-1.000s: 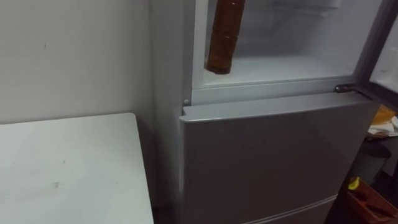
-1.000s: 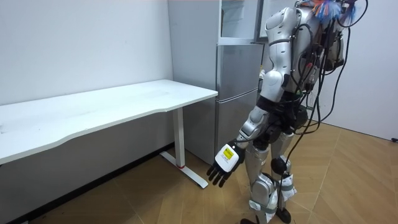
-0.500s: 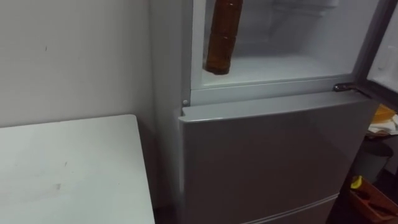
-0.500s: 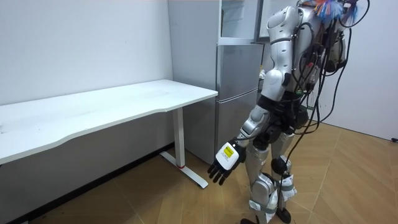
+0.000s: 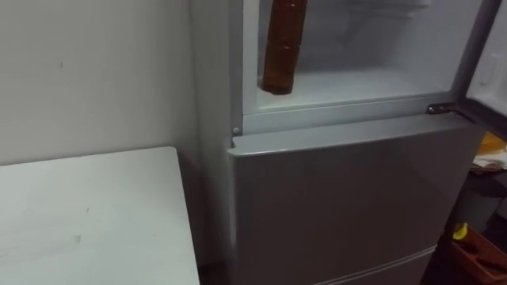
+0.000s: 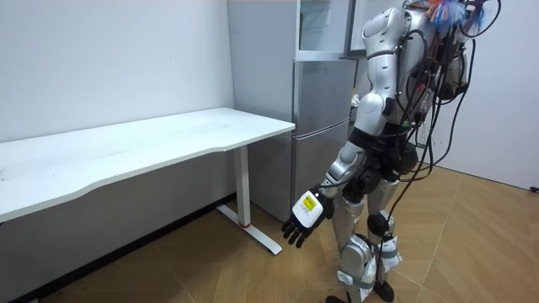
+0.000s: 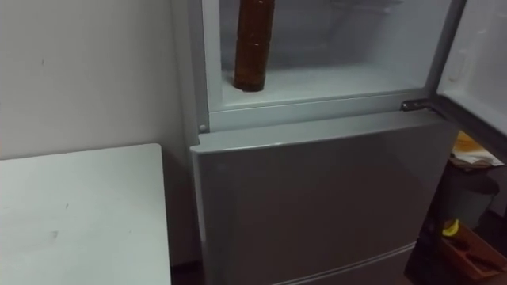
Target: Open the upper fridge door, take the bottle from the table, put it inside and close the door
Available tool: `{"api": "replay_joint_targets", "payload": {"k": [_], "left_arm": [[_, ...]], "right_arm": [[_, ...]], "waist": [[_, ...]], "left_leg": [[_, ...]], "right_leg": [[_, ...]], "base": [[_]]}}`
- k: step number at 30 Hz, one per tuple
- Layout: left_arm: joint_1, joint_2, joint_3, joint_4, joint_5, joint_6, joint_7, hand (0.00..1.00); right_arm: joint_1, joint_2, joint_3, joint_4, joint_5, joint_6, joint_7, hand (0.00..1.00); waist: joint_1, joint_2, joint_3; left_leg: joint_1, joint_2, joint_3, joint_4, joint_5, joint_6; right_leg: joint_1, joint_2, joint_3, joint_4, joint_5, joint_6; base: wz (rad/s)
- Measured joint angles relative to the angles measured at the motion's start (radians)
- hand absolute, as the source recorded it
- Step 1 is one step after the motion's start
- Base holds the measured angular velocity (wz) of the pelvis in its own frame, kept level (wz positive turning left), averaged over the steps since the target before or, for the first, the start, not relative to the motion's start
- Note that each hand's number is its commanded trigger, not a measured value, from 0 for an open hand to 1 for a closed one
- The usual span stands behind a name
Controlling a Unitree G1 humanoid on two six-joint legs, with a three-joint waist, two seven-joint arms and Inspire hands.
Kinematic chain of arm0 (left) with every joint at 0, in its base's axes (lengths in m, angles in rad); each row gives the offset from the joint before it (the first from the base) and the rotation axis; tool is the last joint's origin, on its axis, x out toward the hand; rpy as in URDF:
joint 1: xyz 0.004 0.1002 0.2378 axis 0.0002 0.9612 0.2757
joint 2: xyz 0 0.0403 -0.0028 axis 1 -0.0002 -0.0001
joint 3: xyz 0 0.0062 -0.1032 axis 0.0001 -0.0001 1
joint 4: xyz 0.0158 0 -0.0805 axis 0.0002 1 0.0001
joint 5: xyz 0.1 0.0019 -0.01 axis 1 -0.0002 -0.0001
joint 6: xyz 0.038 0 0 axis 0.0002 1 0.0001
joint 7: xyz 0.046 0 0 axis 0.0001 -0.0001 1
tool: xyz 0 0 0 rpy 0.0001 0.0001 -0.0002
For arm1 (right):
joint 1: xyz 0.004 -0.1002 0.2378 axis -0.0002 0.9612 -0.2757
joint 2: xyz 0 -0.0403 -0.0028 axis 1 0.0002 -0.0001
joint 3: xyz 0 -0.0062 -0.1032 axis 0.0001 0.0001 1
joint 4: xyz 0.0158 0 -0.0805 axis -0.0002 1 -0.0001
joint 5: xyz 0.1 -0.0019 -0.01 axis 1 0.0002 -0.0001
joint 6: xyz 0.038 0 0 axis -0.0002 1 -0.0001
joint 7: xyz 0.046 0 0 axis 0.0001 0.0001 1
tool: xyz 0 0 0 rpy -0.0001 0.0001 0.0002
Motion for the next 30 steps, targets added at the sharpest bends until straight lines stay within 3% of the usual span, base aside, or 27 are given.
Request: {"api": "replay_joint_targets", "payload": {"k": [5, 20, 25, 30], "left_arm": [[0.000, -0.001, -0.007, 0.000, 0.000, 0.000, -0.005, 0.00], [0.004, -0.002, -0.024, 0.001, 0.018, 0.002, -0.039, 0.00], [0.001, -0.002, -0.029, 0.001, 0.021, 0.002, -0.039, 0.00], [0.001, -0.002, -0.037, 0.001, 0.021, 0.001, -0.039, 0.00]], "right_arm": [[0.000, 0.038, 0.024, -0.024, -0.010, 0.000, 0.048, 0.00], [0.002, 0.046, 0.148, -0.042, -0.043, 0.005, 0.241, 0.00], [0.004, 0.043, 0.161, -0.047, -0.121, 0.008, 0.297, 0.00], [0.004, 0.045, 0.171, -0.047, -0.123, 0.024, 0.361, 0.00]], "waist": [[0.005, 0.002, -0.0009], [0.017, 0.014, -0.0033], [0.031, 0.025, -0.0110], [0.035, 0.022, -0.0084]], "left_leg": [[0.000, 0.001, 0.000, 0.000, 0.000, 0.000], [-0.005, 0.002, -0.004, -0.001, 0.000, 0.000], [-0.002, 0.004, -0.005, 0.001, 0.000, 0.000], [-0.001, 0.004, -0.007, 0.000, 0.000, 0.000]], "right_leg": [[0.000, 0.006, 0.014, -0.003, 0.004, 0.002], [-0.001, 0.006, 0.009, -0.013, 0.007, 0.001], [0.012, 0.007, 0.002, -0.036, 0.016, 0.002], [0.016, 0.007, 0.000, -0.042, 0.015, 0.002]], "base": [[0.00], [0.00], [0.02], [0.01]]}}
